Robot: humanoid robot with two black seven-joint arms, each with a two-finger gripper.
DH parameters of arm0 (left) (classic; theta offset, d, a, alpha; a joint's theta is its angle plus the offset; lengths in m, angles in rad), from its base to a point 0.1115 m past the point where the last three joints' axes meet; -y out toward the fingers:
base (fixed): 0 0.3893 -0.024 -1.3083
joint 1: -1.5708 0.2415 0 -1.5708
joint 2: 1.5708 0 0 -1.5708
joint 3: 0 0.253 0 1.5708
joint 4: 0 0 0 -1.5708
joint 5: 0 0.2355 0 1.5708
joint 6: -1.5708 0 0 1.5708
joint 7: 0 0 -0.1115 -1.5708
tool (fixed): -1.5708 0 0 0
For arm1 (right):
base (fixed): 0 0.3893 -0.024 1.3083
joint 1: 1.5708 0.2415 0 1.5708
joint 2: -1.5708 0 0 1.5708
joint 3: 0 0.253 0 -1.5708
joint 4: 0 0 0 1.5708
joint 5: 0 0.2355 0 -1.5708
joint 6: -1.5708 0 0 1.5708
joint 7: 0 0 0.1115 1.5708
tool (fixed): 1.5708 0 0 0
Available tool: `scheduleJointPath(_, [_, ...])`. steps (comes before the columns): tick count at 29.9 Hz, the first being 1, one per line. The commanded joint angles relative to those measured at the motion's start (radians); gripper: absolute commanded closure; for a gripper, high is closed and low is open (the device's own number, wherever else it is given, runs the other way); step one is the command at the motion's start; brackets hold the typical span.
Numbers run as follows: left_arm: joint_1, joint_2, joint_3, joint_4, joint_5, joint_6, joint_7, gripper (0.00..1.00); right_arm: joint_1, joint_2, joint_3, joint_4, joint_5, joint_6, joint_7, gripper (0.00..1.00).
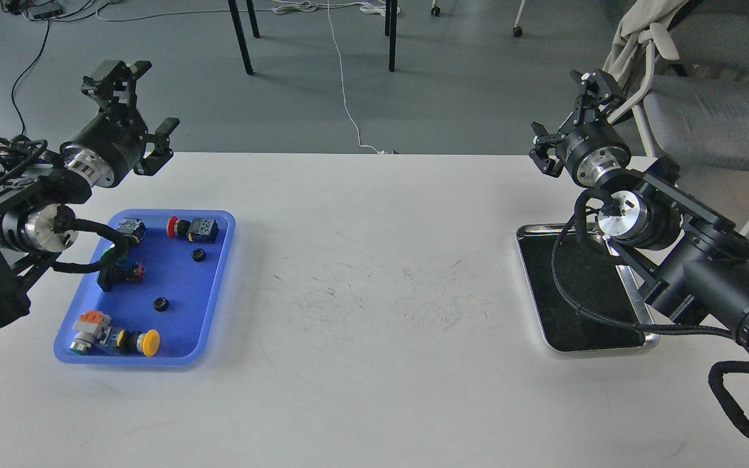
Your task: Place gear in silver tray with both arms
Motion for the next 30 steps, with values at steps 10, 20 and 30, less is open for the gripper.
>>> scheduleJointPath(10, [-0.001,-0.009,-0.002,0.004,0.05,-0.02,-0.064,0.01,0.0,0.0,-0.001,0.0,0.0,0.0,0.0,0.01])
scheduleJointPath(20, [-0.001,-0.01,0.007,0.011,0.053,-0.043,-0.067,0.01,-0.002,0.0,0.001,-0.002,0.0,0.0,0.0,0.01])
scheduleJointPath(30, [0.003,0.008,0.01,0.005,0.057,-0.051,-0.067,0.01,-0.004,-0.001,0.001,0.0,0.0,-0.003,0.006,0.01])
